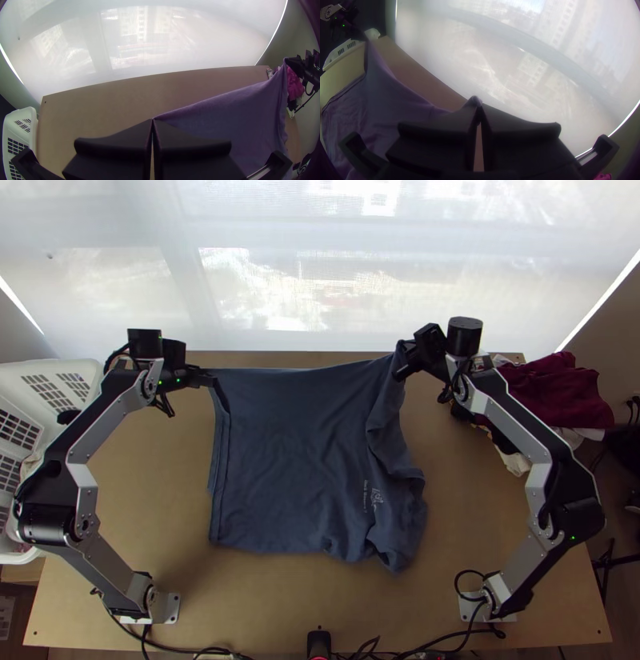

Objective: Fold the t-shirt

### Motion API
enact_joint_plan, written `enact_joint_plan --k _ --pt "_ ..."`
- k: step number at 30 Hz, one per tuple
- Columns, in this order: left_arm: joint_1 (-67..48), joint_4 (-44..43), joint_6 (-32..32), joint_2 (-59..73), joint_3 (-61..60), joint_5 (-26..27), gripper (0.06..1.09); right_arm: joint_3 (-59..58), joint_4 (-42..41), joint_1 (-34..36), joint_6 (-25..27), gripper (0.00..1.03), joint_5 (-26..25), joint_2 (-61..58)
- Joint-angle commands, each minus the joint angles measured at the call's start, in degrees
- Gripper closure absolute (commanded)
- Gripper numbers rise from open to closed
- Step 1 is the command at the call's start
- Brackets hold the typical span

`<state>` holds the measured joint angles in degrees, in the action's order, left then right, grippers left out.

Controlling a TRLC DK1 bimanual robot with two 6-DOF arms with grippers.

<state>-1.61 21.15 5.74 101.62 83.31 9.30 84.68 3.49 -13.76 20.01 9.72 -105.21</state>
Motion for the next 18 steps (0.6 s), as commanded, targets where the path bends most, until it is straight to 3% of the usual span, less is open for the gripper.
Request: enact_joint_plan --k 1,18 --pt "-1.29 -1.63 -0.2 8.06 4.67 -2.18 1.05 7.69 -0.5 0.93 0.38 1.0 -0.05 -9.23" --pt "-2.35 -1.63 -3.19 22.57 20.4 -6.31 1.05 18.67 -0.5 0.84 -0.06 1.0 -4.18 -20.83"
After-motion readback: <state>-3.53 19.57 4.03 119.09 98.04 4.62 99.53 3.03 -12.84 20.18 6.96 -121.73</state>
